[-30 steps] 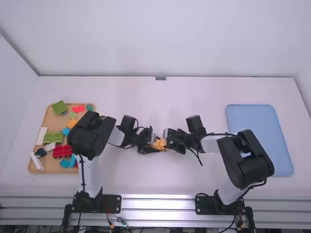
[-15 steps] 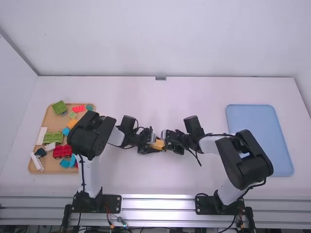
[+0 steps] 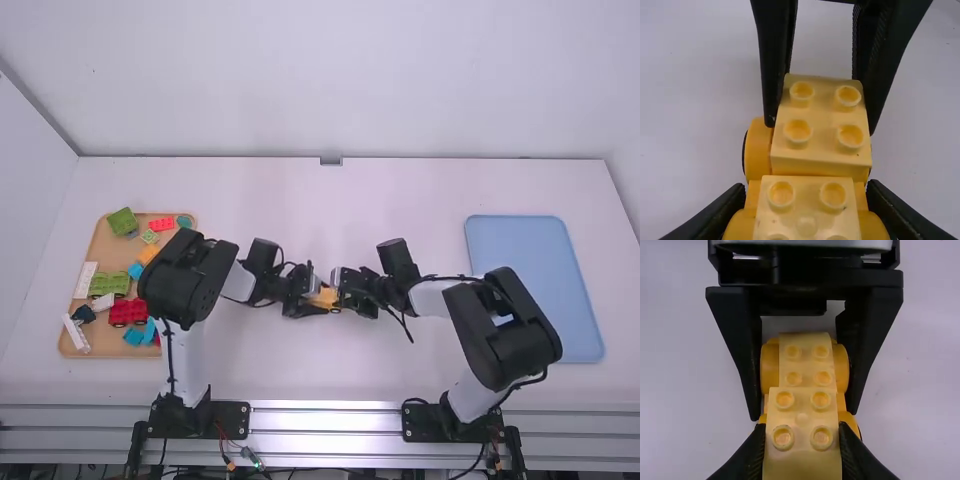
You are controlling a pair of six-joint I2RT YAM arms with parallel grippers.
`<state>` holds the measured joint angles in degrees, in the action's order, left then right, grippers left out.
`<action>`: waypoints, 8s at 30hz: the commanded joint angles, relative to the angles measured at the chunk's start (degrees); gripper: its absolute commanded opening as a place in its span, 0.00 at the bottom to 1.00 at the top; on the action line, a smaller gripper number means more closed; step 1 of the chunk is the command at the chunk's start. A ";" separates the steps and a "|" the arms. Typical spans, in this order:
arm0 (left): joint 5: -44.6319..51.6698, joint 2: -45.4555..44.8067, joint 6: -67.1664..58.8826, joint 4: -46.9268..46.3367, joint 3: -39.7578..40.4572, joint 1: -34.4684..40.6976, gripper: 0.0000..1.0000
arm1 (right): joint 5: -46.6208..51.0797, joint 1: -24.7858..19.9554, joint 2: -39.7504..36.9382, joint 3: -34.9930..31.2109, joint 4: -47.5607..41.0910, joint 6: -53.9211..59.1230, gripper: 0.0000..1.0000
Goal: Assemble lego blocks to make yellow taxi
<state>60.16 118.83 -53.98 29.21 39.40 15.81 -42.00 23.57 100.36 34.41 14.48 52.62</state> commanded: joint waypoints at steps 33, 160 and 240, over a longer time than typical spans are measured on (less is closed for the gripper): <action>0.37 1.31 0.63 -0.20 -0.66 -0.02 0.39 | -0.11 0.48 -0.59 -0.31 0.09 -0.31 0.56; 0.39 1.31 3.65 1.66 2.82 0.81 0.45 | 3.32 -5.88 -14.53 10.51 -21.00 -7.43 0.99; -49.64 0.33 -3.43 -67.78 44.30 -51.41 0.86 | 9.27 -6.08 -14.56 10.69 -12.72 -10.84 0.99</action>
<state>7.16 118.83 -55.79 -38.74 84.60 -34.94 -32.56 17.50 85.82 45.25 1.56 42.35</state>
